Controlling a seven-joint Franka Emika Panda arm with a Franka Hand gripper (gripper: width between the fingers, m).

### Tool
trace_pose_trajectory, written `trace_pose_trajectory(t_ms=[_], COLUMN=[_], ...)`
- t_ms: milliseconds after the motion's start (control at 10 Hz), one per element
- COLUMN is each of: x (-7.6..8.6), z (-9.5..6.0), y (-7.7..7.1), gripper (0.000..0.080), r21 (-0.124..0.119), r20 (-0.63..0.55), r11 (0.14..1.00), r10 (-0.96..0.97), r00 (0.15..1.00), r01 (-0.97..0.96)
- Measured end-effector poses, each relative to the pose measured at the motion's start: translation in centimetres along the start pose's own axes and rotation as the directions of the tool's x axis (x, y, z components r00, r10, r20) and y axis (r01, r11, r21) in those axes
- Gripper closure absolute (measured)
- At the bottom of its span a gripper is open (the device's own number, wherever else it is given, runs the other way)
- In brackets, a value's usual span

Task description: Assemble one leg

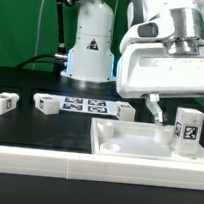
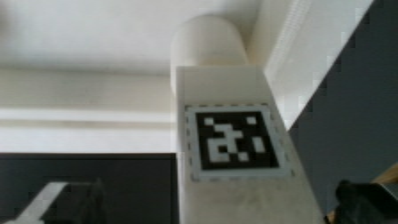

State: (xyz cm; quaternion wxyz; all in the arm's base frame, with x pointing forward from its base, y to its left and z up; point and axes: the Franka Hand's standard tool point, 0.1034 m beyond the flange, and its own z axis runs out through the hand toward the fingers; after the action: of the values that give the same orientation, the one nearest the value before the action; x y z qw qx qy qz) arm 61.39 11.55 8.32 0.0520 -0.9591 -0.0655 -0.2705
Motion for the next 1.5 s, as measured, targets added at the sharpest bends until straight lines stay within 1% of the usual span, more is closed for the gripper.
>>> trace_pose_trajectory(t_ms=[100, 300, 400, 500, 600, 700, 800, 900, 1000, 1100, 1200, 1400, 1500], x=[0.5, 0.2, -0.1, -0.2, 0.4, 0.6, 0.9, 0.2, 0.4, 0.3, 0.7, 0.4, 0.4], z=[-0.6, -0.4, -0.2, 0.2, 0.4, 0.5, 0.7, 0.6, 0.4, 0.2, 0.4, 0.6, 0.6], y=[0.1, 0.0, -0.1, -0.4, -0.3, -0.3, -0.1, -0.3, -0.4, -0.5, -0.4, -0.5, -0.4], gripper=[0.0151, 0.0151, 0.0151, 0.0151, 0.0151, 0.0151, 0.0151, 0.0151, 0.0151, 0.0151, 0.0151, 0.0151, 0.0272], r21=[0.001, 0.005, 0.010, 0.028, 0.038, 0.049, 0.053, 0.068, 0.075, 0.080, 0.072, 0.068, 0.068], r20=[0.015, 0.032, 0.065, 0.174, 0.236, 0.310, 0.336, 0.425, 0.462, 0.492, 0.467, 0.455, 0.455], r11=[1.000, 1.000, 1.000, 1.000, 0.999, 0.999, 0.998, 0.997, 0.997, 0.996, 0.997, 0.997, 0.997], r10=[-0.006, -0.007, -0.006, -0.005, -0.005, -0.005, -0.003, -0.008, -0.011, -0.013, -0.002, 0.001, 0.002], r00=[1.000, 0.999, 0.998, 0.985, 0.972, 0.951, 0.942, 0.905, 0.887, 0.870, 0.884, 0.890, 0.890], r01=[0.006, 0.006, 0.005, 0.001, -0.004, -0.011, -0.016, -0.023, -0.027, -0.031, -0.036, -0.036, -0.037])
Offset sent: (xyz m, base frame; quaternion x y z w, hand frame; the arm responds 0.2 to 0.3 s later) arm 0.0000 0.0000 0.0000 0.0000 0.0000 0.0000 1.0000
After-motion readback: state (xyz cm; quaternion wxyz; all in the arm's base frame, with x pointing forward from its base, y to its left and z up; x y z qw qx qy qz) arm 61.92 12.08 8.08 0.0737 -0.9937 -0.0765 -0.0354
